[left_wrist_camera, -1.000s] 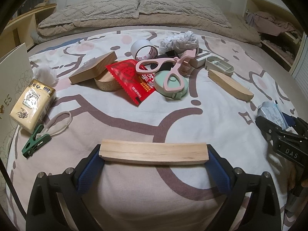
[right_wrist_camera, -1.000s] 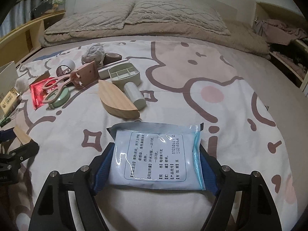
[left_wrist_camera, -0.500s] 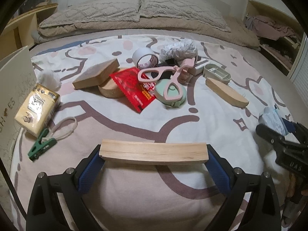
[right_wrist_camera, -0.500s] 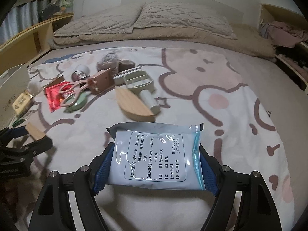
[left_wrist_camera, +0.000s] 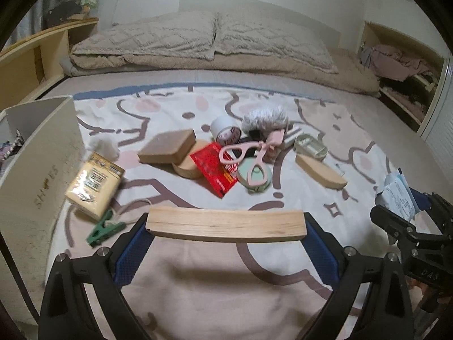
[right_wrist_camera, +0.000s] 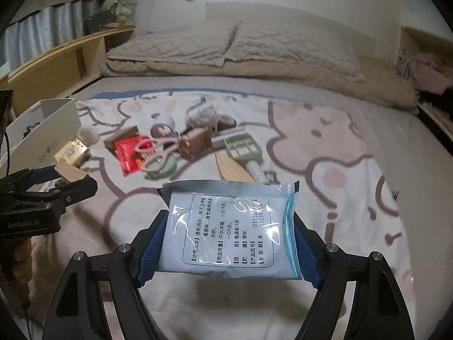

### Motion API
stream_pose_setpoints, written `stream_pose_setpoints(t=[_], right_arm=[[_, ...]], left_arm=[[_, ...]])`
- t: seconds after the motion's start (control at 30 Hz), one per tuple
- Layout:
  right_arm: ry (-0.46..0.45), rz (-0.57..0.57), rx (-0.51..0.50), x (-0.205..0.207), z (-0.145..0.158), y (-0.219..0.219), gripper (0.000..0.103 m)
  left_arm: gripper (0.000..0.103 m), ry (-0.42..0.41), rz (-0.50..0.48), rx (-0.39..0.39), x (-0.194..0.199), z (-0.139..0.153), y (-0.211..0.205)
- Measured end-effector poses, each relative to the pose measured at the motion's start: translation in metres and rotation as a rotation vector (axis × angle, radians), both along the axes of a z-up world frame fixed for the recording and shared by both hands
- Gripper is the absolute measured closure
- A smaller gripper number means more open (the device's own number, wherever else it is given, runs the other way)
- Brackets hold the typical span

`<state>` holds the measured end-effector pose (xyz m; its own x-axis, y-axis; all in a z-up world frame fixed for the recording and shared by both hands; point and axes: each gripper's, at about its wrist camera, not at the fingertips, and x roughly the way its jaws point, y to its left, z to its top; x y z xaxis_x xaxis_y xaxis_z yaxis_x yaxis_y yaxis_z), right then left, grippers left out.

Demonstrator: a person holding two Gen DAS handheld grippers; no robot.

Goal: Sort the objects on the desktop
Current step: 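Carry the plastic bag with the right gripper while the left carries the stick toward the box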

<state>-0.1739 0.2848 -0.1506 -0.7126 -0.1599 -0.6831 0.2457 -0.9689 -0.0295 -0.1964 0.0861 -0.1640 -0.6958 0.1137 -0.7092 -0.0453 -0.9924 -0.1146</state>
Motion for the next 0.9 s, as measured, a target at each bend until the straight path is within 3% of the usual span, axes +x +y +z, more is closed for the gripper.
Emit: stream_pose_setpoints(t=[0.9], right_arm=[[0.082,0.108,-0.019,0.042,0.106,-0.059,0.022]], left_arm=[[0.003,0.129,0.053,-0.038,0.057,0.107,-0.054]])
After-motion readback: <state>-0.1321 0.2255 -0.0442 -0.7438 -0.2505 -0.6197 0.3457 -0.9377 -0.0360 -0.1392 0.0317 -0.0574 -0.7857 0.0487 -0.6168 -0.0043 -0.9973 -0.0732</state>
